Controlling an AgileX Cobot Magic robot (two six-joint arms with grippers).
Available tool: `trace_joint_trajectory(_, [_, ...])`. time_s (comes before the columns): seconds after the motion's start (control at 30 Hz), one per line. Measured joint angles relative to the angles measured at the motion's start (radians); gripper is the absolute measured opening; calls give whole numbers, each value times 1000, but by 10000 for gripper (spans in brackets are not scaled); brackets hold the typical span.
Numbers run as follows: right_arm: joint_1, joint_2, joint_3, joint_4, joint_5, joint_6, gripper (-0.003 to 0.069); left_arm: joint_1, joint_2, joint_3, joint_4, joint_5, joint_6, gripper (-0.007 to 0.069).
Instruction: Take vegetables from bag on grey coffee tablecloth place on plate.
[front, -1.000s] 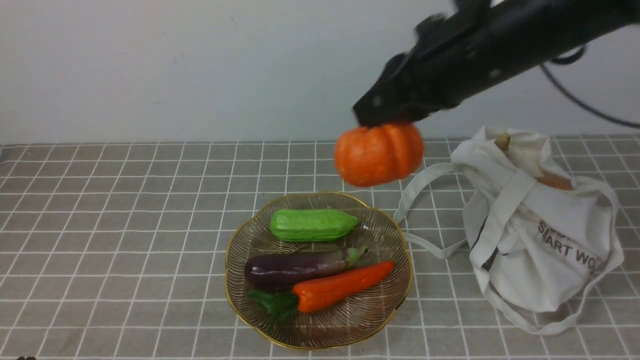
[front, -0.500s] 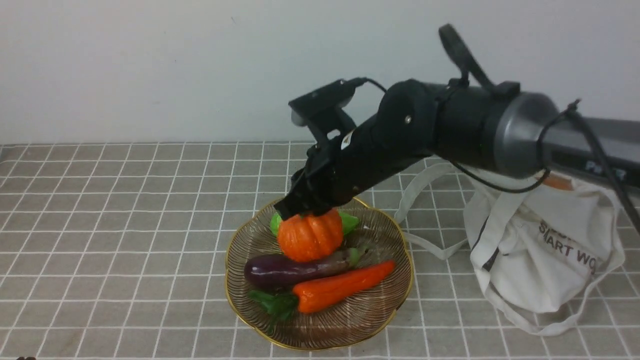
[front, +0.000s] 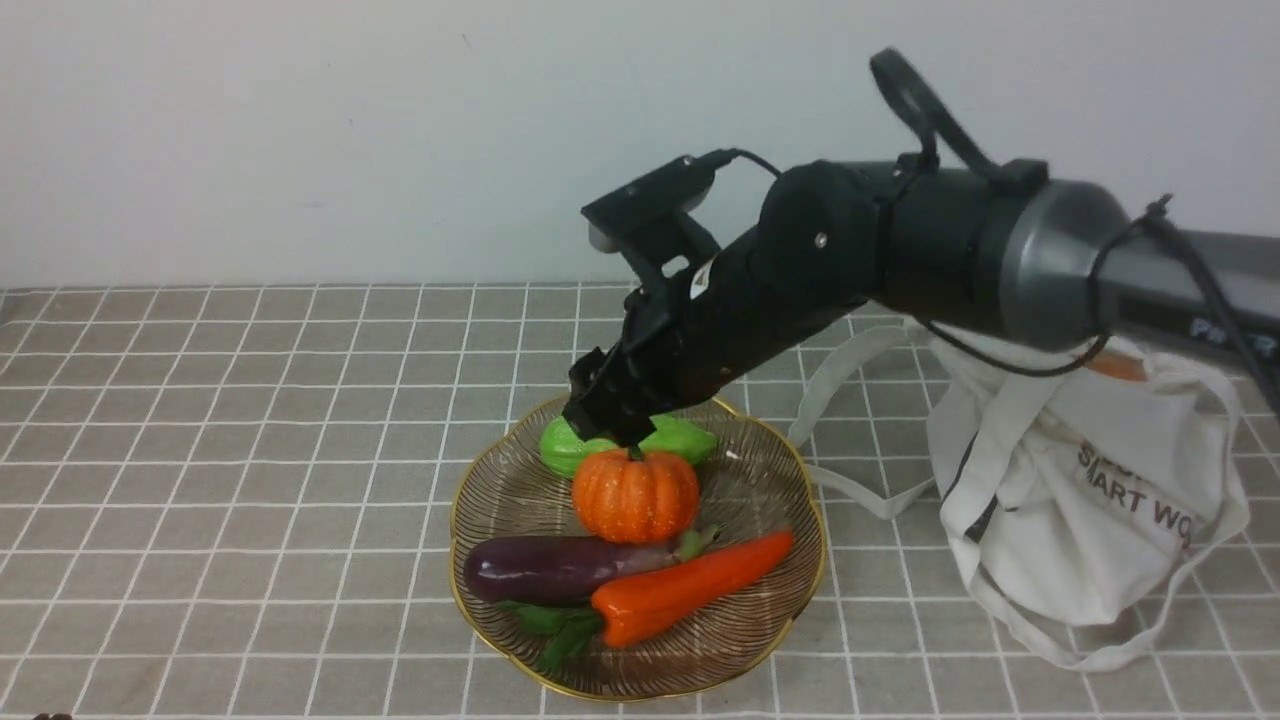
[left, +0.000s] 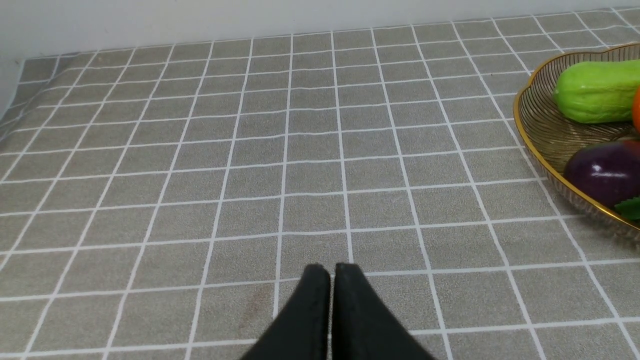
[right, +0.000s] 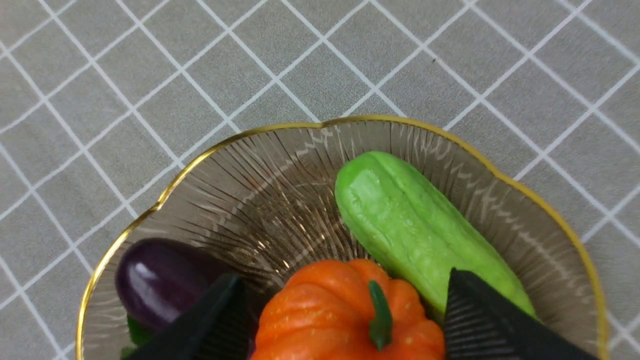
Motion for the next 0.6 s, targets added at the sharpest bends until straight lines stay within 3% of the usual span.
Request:
trace_joint_trajectory(0.1, [0,-91,0,-92,54,74,459,0,0,0,0,0,0,-5])
trace_joint_trajectory(0.23, [0,-340,0,-351,147,302,286,0,0,0,0,0,0,-5])
trace_joint_trajectory(0.37, [0,-623,4,-574,202,512,67,0,0,0,0,0,0,-5])
trace_joint_trajectory(0.43, [0,-767,28,-643,212,610,13,0,0,0,0,0,0,-5])
trace_joint_trajectory(0.6, [0,-1110,227,-694,146,754,-13,0,0,0,0,0,0,-5])
